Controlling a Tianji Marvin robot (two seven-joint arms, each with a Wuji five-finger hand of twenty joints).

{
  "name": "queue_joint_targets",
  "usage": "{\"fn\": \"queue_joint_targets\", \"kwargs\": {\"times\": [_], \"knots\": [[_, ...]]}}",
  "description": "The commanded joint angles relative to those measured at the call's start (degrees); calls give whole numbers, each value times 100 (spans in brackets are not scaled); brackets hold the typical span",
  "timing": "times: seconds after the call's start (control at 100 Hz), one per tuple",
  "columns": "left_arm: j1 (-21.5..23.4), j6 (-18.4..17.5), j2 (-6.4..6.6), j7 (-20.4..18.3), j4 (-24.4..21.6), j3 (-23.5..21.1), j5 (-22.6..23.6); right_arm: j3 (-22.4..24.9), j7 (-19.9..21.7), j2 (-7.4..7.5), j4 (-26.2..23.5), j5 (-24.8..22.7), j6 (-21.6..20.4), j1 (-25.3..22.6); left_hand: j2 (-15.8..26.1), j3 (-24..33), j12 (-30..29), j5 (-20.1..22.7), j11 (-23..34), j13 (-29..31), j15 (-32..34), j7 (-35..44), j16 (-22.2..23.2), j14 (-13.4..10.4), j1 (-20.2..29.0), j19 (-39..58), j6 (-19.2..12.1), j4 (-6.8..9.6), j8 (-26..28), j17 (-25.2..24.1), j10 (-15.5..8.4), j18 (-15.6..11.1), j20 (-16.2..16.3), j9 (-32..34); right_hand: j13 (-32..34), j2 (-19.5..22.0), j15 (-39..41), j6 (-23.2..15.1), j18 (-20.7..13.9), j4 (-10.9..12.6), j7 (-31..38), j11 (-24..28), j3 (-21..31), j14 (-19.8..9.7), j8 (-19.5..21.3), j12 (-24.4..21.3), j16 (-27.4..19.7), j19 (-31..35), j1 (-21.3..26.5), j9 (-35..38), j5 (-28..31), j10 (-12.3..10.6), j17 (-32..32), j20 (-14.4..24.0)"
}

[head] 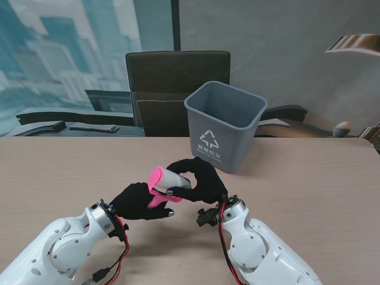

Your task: Replace a lint-roller refill

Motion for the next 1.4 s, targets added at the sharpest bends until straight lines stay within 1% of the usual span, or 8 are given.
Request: {"fn": "queue_joint_targets", "kwargs": {"times": [0.0,0.67,0.88,0.94,1.01,1.17,1.29,1.39], "knots": [[38,37,-35,-120,-59,10,-51,-32,94,-22,-41,5,-10,-9,364,70,164,202,793,319,1365,350,150,217,-24,1474,-108,87,151,303,-113,-85,94,367,200,849,56,-1302,-408,137,2608,-12,959,-1184,230,48,18,98,426,188,873,-538,-46,-4],[111,130,-55,-6,-101,-75,31,-83,220,0,-36,53,-154,-73,362,70,159,185,779,319,1349,349,144,207,-12,1467,-106,96,140,300,-117,-79,70,368,201,833,53,-1237,-378,132,2613,-28,895,-1142,109,49,22,90,472,215,881,-465,-62,-11],[139,230,-88,196,-106,-97,127,-39,358,35,-69,129,-211,-117,330,13,77,-53,467,318,1104,199,90,216,-5,1335,-116,73,91,262,-84,-5,-74,380,477,919,141,-1165,-279,214,2620,107,760,-922,82,147,65,142,522,257,821,-58,65,12],[157,277,-113,376,-103,-93,214,-26,433,49,-77,191,-234,-128,305,-32,48,-240,184,312,816,55,72,291,19,1177,-87,38,33,9,-29,27,-119,391,628,935,188,-1164,-253,233,2622,122,719,-827,86,156,93,194,542,326,812,59,199,36],[183,339,-141,568,-105,-87,301,-7,493,64,-90,232,-251,-145,280,-89,102,-484,-320,308,256,-183,133,462,84,844,-38,-25,-102,-436,128,62,39,269,781,962,218,-1198,-199,244,2624,105,681,-763,108,144,121,252,536,421,783,147,339,66],[247,419,-179,842,-129,-104,425,42,629,104,-102,291,-277,-173,197,-94,-177,-1037,-1446,-320,-1081,-973,294,828,133,-29,196,-89,-868,-1293,579,143,577,-407,1081,968,248,-1289,12,256,2590,42,646,-639,141,91,194,396,516,613,774,290,624,162],[276,506,-202,1055,-132,-89,542,65,655,111,-116,334,-212,-192,-568,307,-706,-1625,-2494,-962,-1925,-1557,132,880,335,-614,311,-388,-2301,-1825,854,84,760,-1064,1176,967,256,-1230,106,266,2590,23,650,-561,151,62,230,453,555,669,775,357,698,211],[289,604,-209,1289,-128,-71,774,84,544,94,-161,269,-115,-230,-1187,710,-1012,-2042,-2937,-1378,-2344,-1809,40,857,500,-976,353,-569,-2909,-2127,893,-10,797,-1526,1195,968,273,-1157,146,272,2601,34,659,-526,165,66,264,479,607,669,769,397,700,242]]}}
